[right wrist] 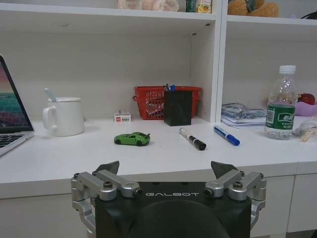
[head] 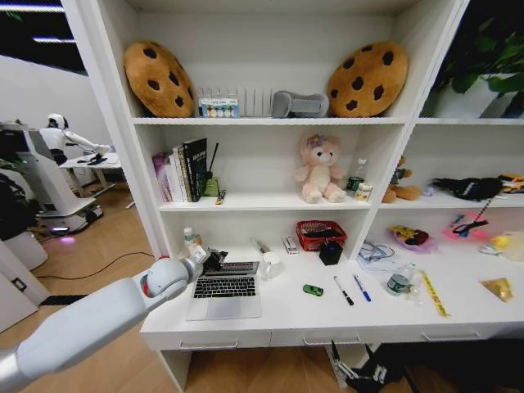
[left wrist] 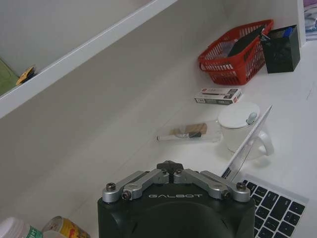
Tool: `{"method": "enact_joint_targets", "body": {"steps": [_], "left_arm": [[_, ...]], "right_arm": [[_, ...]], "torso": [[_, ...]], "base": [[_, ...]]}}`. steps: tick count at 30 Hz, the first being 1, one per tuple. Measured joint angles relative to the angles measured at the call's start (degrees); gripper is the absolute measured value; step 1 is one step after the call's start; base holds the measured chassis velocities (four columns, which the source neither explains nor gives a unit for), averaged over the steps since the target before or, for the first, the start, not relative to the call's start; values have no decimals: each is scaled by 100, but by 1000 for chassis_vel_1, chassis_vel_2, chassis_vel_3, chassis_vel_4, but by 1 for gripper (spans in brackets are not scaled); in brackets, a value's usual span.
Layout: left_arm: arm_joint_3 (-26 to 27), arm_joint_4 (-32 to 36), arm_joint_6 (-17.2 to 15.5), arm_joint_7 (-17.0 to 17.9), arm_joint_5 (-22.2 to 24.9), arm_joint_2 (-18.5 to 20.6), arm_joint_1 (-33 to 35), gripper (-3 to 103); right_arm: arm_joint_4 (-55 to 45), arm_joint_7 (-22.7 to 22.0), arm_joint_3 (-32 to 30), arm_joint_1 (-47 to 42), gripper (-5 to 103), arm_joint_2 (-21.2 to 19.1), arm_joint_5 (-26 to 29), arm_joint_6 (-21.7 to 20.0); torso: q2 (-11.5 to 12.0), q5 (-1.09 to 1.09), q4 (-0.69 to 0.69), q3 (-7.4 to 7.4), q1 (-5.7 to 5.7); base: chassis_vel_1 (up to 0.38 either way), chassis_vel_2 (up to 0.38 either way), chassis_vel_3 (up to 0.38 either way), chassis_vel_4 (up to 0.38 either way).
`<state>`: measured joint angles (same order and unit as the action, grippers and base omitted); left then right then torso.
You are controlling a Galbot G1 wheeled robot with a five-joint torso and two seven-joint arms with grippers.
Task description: Organize the objects on the table.
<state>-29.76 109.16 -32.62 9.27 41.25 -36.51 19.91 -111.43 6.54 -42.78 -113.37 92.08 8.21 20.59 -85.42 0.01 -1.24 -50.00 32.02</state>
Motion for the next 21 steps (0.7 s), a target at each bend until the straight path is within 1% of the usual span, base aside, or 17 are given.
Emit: {"method": "enact_joint_targets", "body": {"steps": [2,5,6,8,9,11,14,16,17,18,19,20,21], "left_arm": [[-222,-80,33,-154,-202,-8,-240,0],[-282,-88,31,-238,-236,3,-318,0],[-391,-88,-30,-456,-274,41,-490,0],[-608,-74,-215,-834,-301,75,-828,0],[-608,-74,-215,-834,-301,75,-828,0],[-855,-93,-254,-894,-258,30,-1110,0],[-1053,-123,-262,-975,-259,-4,-1298,0],[-1241,-163,-265,-1183,-349,-50,-1478,0],[-1241,-163,-265,-1183,-349,-50,-1478,0],[-1291,-176,-265,-1319,-456,-64,-1531,0],[-1324,-187,-262,-1531,-626,-70,-1574,0],[-1324,-187,-262,-1531,-626,-70,-1574,0],[-1338,-191,-252,-1667,-733,-69,-1592,0]], "right_arm": [[59,9,-18,-11,100,3,17,75],[59,10,-21,-12,100,4,24,79],[59,14,-23,-12,100,5,35,80],[64,13,-24,-3,100,5,42,83],[64,13,-24,-3,100,5,42,83],[77,-47,-9,12,100,5,42,90],[78,-72,-2,19,100,6,45,93],[77,-72,0,22,100,5,57,93],[77,-72,0,22,100,5,57,93],[77,-70,-3,22,100,6,62,93],[77,-64,-9,20,100,6,69,93],[77,-64,-9,20,100,6,69,93],[82,-61,-14,19,100,6,73,95]], "torso": [[0,-1,1,0,0],[0,0,1,0,0],[0,-1,0,0,0],[0,-1,3,0,0],[0,-1,3,0,0],[0,-1,-1,1,0],[0,-1,-1,0,0],[0,-1,0,0,0],[0,-1,0,0,0],[0,-1,0,0,0],[0,-1,0,0,0],[0,-1,0,0,0],[0,-1,0,0,0]], "base": [[0,0,0,0],[0,0,0,0],[0,0,0,0],[0,0,0,0],[0,0,0,0],[0,0,0,0],[0,0,0,0],[0,0,0,0],[0,0,0,0],[0,0,0,0],[0,0,0,0],[0,0,0,0],[0,0,0,0]]}}
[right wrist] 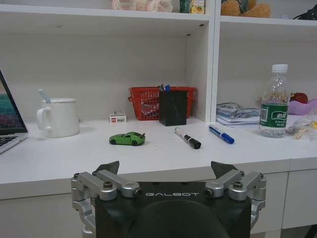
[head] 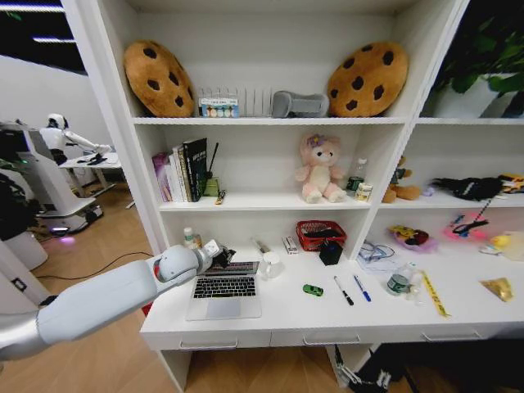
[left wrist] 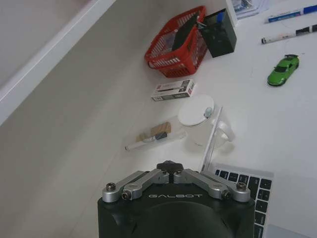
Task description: Organize the objects on the table.
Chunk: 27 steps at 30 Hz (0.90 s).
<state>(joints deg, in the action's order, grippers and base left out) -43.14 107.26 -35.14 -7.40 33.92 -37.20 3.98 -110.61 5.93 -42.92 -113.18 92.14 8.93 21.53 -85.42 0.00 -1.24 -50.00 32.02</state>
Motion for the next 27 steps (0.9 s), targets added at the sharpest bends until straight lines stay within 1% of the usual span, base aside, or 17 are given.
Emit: {"method": "enact_joint_targets", "body": {"steps": [1,3,4,6,7,8,13,18,20,21,22,24,26,27], "left_arm": [[-10,2,20,-187,-148,13,-15,0],[-5,55,125,-791,-555,83,-53,0],[-5,55,125,-791,-555,83,-53,0],[37,148,228,-1298,-824,149,-80,0],[37,148,228,-1298,-824,149,-80,0],[50,195,283,-1425,-919,176,-82,0],[118,424,249,-1367,-926,263,109,0],[141,632,228,-1468,-1033,371,352,0],[196,762,268,-1608,-1326,489,638,0],[196,762,268,-1608,-1326,489,638,0],[223,803,281,-1631,-1424,535,756,0],[246,831,288,-1627,-1481,569,859,0],[305,873,321,-1565,-1711,692,1193,0],[305,873,321,-1565,-1711,692,1193,0]], "right_arm": [[8,6,-4,-4,100,0,3,4],[13,52,-13,-29,100,0,40,6],[13,52,-13,-29,100,0,40,6],[14,79,-29,-41,100,-37,59,6],[14,79,-29,-41,100,-37,59,6],[16,81,-43,-35,100,-58,60,7],[12,83,-50,-44,100,-87,55,47],[6,93,-65,-49,100,-81,51,80],[-9,108,-76,-78,100,-77,50,107],[-9,108,-76,-78,100,-77,50,107],[-9,111,-79,-84,100,-74,49,121],[-8,111,-82,-89,100,-72,48,132],[-29,111,-91,-133,100,-46,17,152],[-29,111,-91,-133,100,-46,17,152]], "torso": [[0,0,0,0,0],[0,0,2,0,0],[0,0,2,0,0],[0,1,1,0,0],[0,1,1,0,0],[0,0,1,0,0],[0,1,-1,0,0],[0,1,0,1,0],[0,1,0,0,0],[0,1,0,0,0],[0,1,0,0,0],[0,0,0,1,0],[0,0,0,0,0],[0,0,0,0,0]], "base": [[0,0,0,0],[0,0,0,0],[0,0,0,0],[0,0,0,0],[0,0,0,0],[0,0,0,0],[0,0,0,0],[0,0,0,0],[0,0,0,0],[0,0,0,0],[0,0,0,0],[0,0,0,0],[0,0,0,0],[0,0,0,0]]}}
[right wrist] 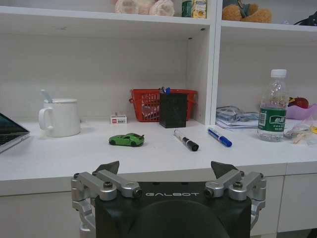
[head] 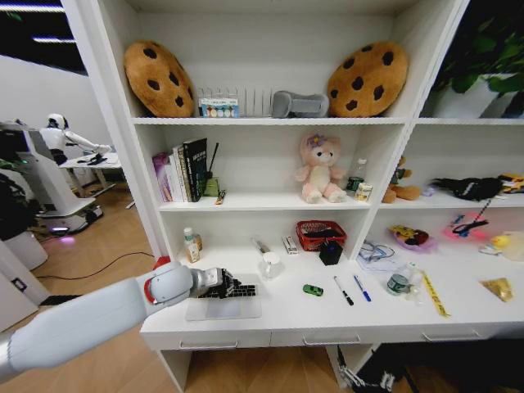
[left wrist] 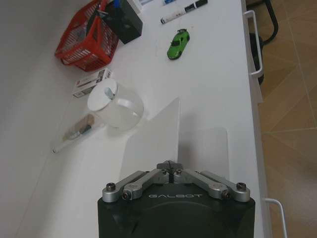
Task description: Organize the objects on the table.
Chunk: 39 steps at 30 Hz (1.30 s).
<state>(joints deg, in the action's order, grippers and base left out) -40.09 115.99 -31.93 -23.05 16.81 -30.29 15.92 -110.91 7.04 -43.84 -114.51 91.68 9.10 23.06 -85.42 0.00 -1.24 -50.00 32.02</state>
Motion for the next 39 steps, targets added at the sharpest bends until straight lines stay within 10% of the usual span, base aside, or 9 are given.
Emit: {"method": "enact_joint_targets", "body": {"steps": [9,14,26,31,39], "left_arm": [[1557,141,130,278,-341,216,2191,0],[3860,513,704,1678,991,445,3948,0],[5797,670,1579,3823,2149,-84,5246,-3],[8014,942,1525,3419,1925,-1168,7086,19],[9813,1445,2101,2342,1266,-3120,9226,46]], "right_arm": [[-122,7,-91,-95,100,44,12,62],[-65,9,-120,-129,100,39,35,174],[-450,162,-784,-129,100,25,518,46],[-531,393,-1359,-67,100,-363,1244,-146],[-932,512,-1287,-114,100,-538,1261,-413]], "torso": [[0,2,1,0,0],[0,2,4,1,-1],[0,0,-7,0,0],[0,0,4,0,0],[-1,-3,2,1,-1]], "base": [[0,0,0,0],[0,0,0,0],[0,0,0,0],[0,0,0,0],[0,0,0,0]]}}
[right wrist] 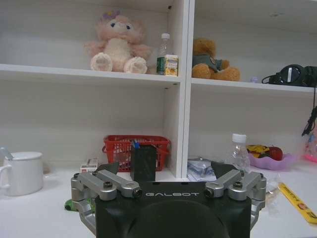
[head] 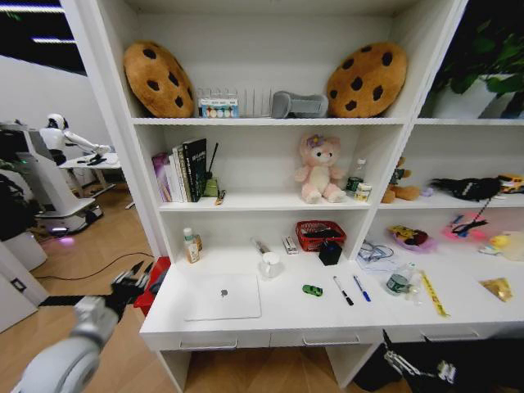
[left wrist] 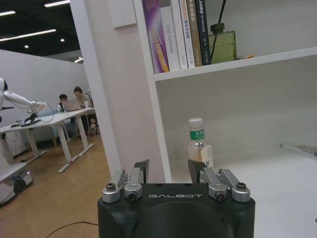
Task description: Organize the objects on the table.
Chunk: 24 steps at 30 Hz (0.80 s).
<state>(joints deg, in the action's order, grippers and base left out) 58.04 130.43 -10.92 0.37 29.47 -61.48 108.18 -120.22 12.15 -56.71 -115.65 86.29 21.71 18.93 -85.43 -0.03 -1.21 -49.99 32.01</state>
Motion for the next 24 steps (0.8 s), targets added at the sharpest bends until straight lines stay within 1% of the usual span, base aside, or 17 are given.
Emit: {"method": "enact_joint_targets", "body": {"steps": [1,3,4,5,6,8,9,10,11,12,13,14,15,16,18,20,24], "left_arm": [[0,0,0,0,0,0,0,46],[233,209,163,-90,-142,-418,265,57],[258,290,242,-91,-170,-683,342,62],[258,290,242,-91,-170,-683,342,62],[251,320,288,-86,-193,-857,380,62],[96,388,466,-90,-375,-1490,533,74],[96,388,466,-90,-375,-1490,533,74],[44,412,524,-111,-442,-1622,571,79],[-56,489,581,-157,-555,-1798,634,84],[-136,551,584,-180,-613,-1887,670,89],[-136,551,584,-180,-613,-1887,670,89],[-179,600,579,-205,-641,-1946,698,94],[-235,705,535,-244,-677,-2049,749,98],[-294,780,491,-266,-701,-2109,773,98],[-419,896,452,-282,-807,-2188,781,100],[-538,968,443,-303,-989,-2219,774,100],[-589,999,435,-310,-1069,-2223,771,100]], "right_arm": [[0,0,0,0,100,0,0,0],[-73,8,46,35,100,-122,-14,-100],[-102,25,102,34,100,-205,-58,-118],[-102,25,102,34,100,-205,-58,-118],[-110,27,140,33,100,-249,-101,-120],[-113,-20,334,68,100,-392,-480,-69],[-113,-20,334,68,100,-392,-480,-69],[-117,-37,380,71,100,-413,-596,-54],[-167,-115,468,40,100,-416,-849,-88],[-206,-152,512,-1,100,-406,-957,-123],[-206,-152,512,-1,100,-406,-957,-123],[-231,-165,555,-29,100,-404,-1011,-145],[-273,-169,617,-64,100,-409,-1058,-182],[-311,-168,663,-89,100,-417,-1068,-211],[-402,-164,748,-142,100,-444,-1014,-269],[-527,-153,796,-198,100,-485,-868,-343],[-598,-139,806,-233,100,-516,-777,-376]], "torso": [[0,0,0,0,0],[0,0,-5,0,0],[0,0,-5,0,0],[0,0,-5,0,0],[0,0,-6,0,0],[0,2,0,0,0],[0,2,0,0,0],[1,2,1,-1,0],[0,1,0,-1,0],[0,2,-3,-1,0],[0,2,-3,-1,0],[0,3,-6,-1,0],[1,2,-6,-1,0],[0,2,-2,-1,0],[1,2,-2,-1,0],[1,2,-3,-1,1],[1,2,-3,-1,1]], "base": [[0,0,0,0],[0,0,0,0],[0,0,0,0],[0,0,0,0],[0,0,0,0],[0,0,0,0],[0,0,0,0],[0,0,0,0],[0,0,0,0],[0,0,0,0],[0,0,0,0],[0,0,0,0],[0,0,0,0],[0,0,0,0],[0,0,0,0],[0,0,0,0],[0,0,0,0]]}}
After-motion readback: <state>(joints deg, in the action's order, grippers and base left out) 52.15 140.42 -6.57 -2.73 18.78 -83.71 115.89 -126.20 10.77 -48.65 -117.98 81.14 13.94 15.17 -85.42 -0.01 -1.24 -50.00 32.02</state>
